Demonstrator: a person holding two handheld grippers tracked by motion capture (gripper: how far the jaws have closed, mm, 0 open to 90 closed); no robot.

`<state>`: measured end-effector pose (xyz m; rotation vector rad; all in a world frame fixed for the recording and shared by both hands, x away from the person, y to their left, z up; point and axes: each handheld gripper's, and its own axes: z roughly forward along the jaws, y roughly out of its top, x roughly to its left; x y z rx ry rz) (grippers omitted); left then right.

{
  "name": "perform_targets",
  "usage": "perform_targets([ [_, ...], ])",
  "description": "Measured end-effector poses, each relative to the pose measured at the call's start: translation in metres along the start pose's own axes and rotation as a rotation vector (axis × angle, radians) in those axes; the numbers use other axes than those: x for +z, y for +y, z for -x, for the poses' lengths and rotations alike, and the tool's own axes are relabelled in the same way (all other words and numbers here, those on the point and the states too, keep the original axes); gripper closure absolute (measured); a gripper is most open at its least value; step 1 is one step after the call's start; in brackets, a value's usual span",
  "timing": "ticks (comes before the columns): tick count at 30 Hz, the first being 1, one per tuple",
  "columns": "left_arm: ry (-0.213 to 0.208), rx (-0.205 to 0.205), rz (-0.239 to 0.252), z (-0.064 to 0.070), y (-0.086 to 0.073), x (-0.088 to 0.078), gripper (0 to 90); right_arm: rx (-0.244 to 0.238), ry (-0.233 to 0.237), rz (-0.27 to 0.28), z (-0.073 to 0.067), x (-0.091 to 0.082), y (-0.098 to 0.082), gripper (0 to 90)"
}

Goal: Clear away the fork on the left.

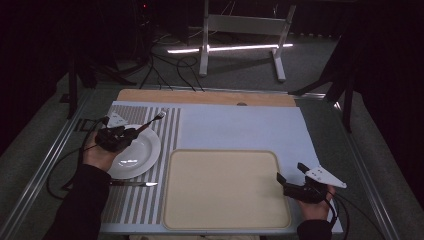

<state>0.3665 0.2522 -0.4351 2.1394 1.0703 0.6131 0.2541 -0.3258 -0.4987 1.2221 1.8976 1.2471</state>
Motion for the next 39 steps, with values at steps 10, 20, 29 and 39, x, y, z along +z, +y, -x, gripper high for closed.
perform_targets([
  [10, 0.002, -0.004, 0.014, 0.018, -0.006, -0.004, 76.8, -0.006, 0.003, 0.004, 0.000, 0.000, 0.000, 9.7],
  [20, -0.002, -0.015, 0.032, 0.034, -0.010, -0.008, 76.8, -0.007, 0.003, 0.004, 0.000, 0.000, 0.000, 9.7],
  [29, -0.006, -0.007, 0.036, 0.049, -0.014, -0.008, 76.8, -0.006, 0.004, 0.004, 0.000, 0.000, 0.000, 9.7],
  [39, -0.010, -0.006, 0.031, 0.064, -0.020, -0.008, 76.8, -0.007, 0.005, 0.003, 0.000, 0.000, 0.000, 9.7],
])
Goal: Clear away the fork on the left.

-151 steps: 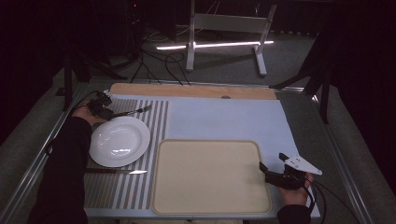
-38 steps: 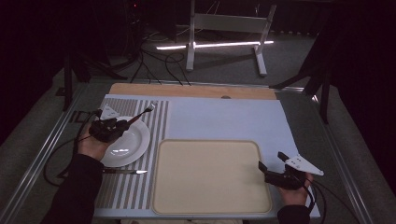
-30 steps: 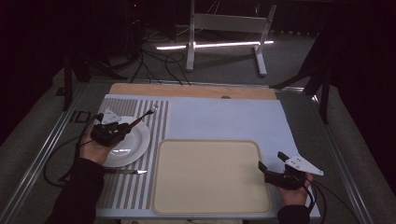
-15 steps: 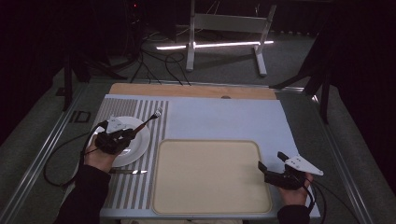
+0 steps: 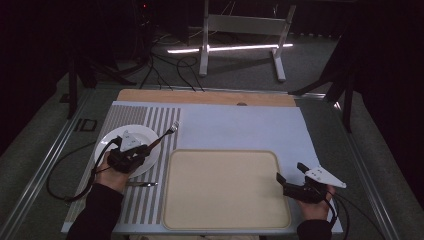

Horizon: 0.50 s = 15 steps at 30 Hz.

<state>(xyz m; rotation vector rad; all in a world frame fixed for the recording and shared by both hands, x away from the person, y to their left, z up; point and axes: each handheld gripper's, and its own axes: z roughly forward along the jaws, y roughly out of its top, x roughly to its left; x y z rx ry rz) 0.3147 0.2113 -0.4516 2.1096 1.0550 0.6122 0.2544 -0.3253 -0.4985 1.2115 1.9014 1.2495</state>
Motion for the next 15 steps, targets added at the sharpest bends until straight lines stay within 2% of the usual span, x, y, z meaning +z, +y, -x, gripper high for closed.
perform_targets([
  [7, 0.019, -0.009, -0.002, 0.007, -0.007, -0.005, 76.8, 0.001, 0.002, -0.002, 0.000, 0.000, 0.000, 9.7],
  [15, 0.018, -0.029, 0.013, 0.019, -0.018, -0.016, 76.8, 0.001, 0.002, -0.004, 0.000, 0.001, 0.000, 9.7],
])
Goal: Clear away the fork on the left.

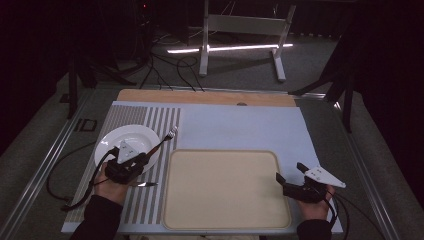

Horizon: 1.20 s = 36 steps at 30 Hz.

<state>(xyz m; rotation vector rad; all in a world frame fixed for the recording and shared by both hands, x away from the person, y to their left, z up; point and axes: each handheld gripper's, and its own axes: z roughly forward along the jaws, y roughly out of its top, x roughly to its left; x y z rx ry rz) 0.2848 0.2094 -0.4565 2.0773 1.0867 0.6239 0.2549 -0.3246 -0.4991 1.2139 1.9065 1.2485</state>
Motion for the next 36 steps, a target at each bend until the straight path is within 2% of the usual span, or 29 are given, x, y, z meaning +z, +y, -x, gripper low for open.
perform_targets([
  [3, 0.002, 0.006, -0.002, 0.005, -0.002, -0.002, 76.8, -0.001, -0.001, 0.001, 0.000, 0.000, 0.000, 9.7],
  [4, 0.000, 0.021, 0.001, 0.010, -0.005, -0.003, 76.8, -0.002, 0.001, 0.000, 0.000, 0.000, 0.000, 9.7],
  [7, 0.000, 0.023, -0.001, 0.013, -0.007, -0.002, 76.8, -0.001, 0.000, 0.001, 0.000, 0.000, 0.000, 9.7],
  [22, -0.036, -0.008, -0.002, 0.033, -0.020, -0.004, 76.8, -0.005, 0.004, 0.002, 0.000, 0.000, 0.001, 9.7],
  [36, -0.048, -0.032, -0.012, 0.047, -0.029, -0.004, 76.7, -0.007, 0.009, 0.004, -0.001, 0.001, 0.001, 9.7],
])
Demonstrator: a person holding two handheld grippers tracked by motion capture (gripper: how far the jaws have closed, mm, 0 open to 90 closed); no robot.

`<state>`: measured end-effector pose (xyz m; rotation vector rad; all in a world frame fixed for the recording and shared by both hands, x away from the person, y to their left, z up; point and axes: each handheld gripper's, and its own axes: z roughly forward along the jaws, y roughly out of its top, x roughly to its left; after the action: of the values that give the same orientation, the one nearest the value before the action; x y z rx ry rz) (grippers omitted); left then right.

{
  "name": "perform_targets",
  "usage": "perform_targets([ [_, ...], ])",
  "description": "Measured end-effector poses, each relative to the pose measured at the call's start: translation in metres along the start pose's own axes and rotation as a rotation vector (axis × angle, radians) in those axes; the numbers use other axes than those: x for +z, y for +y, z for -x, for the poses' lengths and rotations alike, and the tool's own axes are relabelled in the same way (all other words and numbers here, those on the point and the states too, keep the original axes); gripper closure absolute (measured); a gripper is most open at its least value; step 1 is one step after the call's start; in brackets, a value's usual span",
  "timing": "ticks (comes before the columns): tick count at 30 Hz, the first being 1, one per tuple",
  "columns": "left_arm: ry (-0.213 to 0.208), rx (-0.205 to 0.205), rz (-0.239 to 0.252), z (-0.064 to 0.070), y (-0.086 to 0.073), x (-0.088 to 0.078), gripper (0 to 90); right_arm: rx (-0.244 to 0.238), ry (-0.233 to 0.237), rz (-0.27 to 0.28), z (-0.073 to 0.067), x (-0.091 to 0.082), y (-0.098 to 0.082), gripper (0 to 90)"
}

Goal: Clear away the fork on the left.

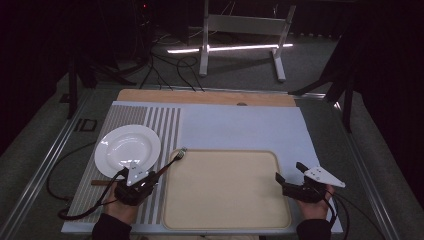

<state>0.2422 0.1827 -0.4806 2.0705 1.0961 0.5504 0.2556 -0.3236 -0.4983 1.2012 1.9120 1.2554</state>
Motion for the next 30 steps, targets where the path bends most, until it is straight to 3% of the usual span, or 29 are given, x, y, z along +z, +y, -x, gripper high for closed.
perform_targets([
  [11, 0.004, -0.006, -0.029, 0.013, -0.004, 0.002, 76.6, -0.003, -0.002, -0.001, 0.000, 0.000, 0.000, 9.7],
  [18, -0.015, -0.021, -0.049, 0.023, -0.005, 0.009, 76.4, -0.001, 0.000, -0.002, 0.000, 0.001, 0.000, 9.7],
  [23, -0.018, -0.007, -0.042, 0.031, -0.004, 0.010, 76.2, -0.001, 0.000, -0.003, 0.000, 0.001, 0.000, 9.7],
  [30, -0.064, -0.015, -0.052, 0.040, -0.006, 0.018, 75.2, -0.001, 0.000, -0.002, 0.000, 0.001, 0.000, 9.7],
])
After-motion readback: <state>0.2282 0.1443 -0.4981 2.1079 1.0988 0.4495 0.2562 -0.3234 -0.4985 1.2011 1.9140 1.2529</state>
